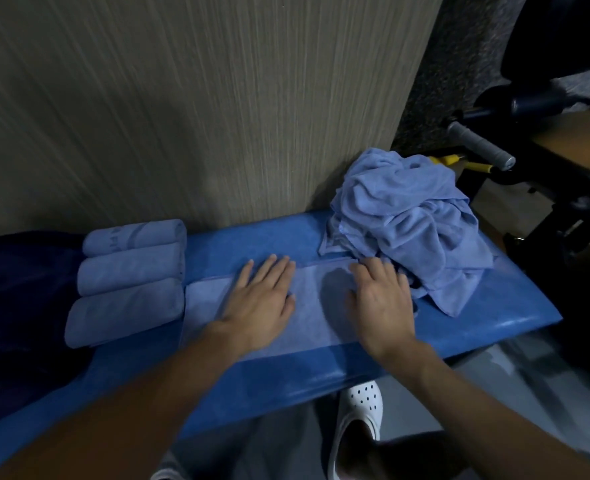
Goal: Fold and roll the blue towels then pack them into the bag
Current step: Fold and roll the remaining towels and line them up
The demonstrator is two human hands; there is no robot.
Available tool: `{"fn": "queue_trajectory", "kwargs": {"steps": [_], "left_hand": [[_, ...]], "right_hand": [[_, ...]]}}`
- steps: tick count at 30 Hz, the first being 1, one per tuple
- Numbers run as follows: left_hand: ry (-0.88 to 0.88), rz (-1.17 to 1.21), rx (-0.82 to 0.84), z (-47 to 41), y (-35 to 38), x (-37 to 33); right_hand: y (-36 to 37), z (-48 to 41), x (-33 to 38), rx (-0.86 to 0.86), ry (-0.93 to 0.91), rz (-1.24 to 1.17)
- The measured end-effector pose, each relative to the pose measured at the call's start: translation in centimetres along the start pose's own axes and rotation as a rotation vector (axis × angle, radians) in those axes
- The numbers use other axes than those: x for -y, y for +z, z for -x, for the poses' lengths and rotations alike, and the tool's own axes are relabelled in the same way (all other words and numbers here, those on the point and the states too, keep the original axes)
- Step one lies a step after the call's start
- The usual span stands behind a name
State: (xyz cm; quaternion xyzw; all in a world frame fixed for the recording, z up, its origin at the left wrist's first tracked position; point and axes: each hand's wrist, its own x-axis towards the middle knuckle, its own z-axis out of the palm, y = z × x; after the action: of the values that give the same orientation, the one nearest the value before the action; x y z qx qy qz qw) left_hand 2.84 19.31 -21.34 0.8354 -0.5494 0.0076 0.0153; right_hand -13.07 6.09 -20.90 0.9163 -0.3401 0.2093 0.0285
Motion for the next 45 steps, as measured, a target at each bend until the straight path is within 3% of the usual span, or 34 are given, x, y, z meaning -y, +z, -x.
{"fn": "queue_trajectory", "kwargs": {"steps": [4,11,16,21,25,30,32,35,38,41,45], "left_hand": [[-0.068,0.005,-0.081,0.2,-0.3,3.9],[-0.116,0.010,0.052,0.4,-1.7,9.8],[-0.089,-0.168,0.108,-0.3,-2.7,10.8],[-0.166,-0.038,0.014,-0.4,-2.8,11.5],[-0.210,-0.054,0.059,-0.3,-2.7,11.3],[-0.010,-0.098,-0.171,0.3,-1.3,9.4],[0.123,-0.062,-0.136,0.4,-1.0,6.7],[0.183,0.024,-0.009,0.9,-0.3,2.6],[0.159,0.020,0.078,1.5,1.0,1.3],[0.136,-0.009,0.103,1.6,1.1,1.3],[0.103,-0.016,0.128,1.9,0.8,0.8]], "right_hand": [[0.9,-4.3,-0.1,0.100,-0.214,0.073],[1.3,-7.1,-1.4,0.281,-0.086,-0.034],[1.5,-7.1,-2.1,0.206,-0.033,-0.164],[1.6,-6.8,-2.6,0.049,-0.062,-0.240],[2.3,-6.7,-2.6,0.025,-0.120,-0.081],[2.0,-5.6,-2.1,-0.008,-0.178,0.035],[1.4,-4.2,-1.4,-0.012,-0.177,-0.037],[0.0,-1.3,-0.7,0.036,-0.026,-0.238],[-0.5,1.2,-0.6,0.169,0.241,-0.270],[-0.9,2.2,-0.2,0.274,0.299,-0.219],[-1.5,1.2,-0.4,0.331,0.455,-0.444]]}}
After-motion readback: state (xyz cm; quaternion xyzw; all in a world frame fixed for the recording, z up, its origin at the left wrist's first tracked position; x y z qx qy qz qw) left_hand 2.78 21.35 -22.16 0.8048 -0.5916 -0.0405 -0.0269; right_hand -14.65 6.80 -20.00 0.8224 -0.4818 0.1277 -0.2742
